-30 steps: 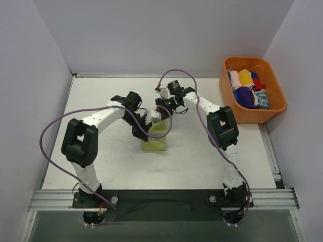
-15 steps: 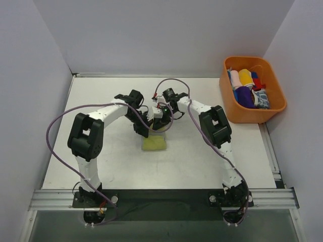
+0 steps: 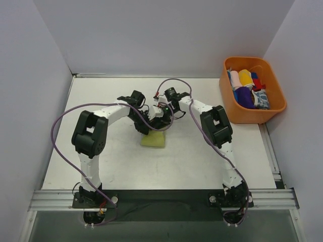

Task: Roll the towels
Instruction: Roll the towel

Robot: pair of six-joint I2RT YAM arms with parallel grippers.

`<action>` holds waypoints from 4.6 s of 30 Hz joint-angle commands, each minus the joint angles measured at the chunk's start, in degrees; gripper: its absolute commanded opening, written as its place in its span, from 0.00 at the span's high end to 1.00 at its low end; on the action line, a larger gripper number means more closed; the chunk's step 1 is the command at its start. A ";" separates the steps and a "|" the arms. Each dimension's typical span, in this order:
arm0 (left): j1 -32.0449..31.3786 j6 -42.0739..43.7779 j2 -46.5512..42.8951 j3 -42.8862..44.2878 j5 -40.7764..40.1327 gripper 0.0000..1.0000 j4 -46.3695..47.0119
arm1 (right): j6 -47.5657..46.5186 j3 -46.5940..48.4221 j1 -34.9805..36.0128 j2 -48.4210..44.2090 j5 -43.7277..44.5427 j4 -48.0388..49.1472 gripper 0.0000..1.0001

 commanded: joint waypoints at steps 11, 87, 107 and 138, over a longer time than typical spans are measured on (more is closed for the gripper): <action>0.05 0.37 -1.14 -2.03 -1.04 0.91 3.50 | 5.49 -9.69 -7.87 -11.74 -11.03 -2.02 0.46; -15.95 6.79 -14.68 -23.58 -7.74 0.89 13.56 | -15.34 -10.98 -5.40 -3.91 4.27 -16.89 0.79; -0.39 -2.08 14.67 8.15 14.35 1.00 -23.21 | -29.82 -37.27 -14.31 -48.57 5.31 -6.42 0.42; 1.90 0.28 23.65 13.96 12.41 0.97 -30.43 | -57.07 -42.49 25.26 -37.69 29.22 22.15 0.41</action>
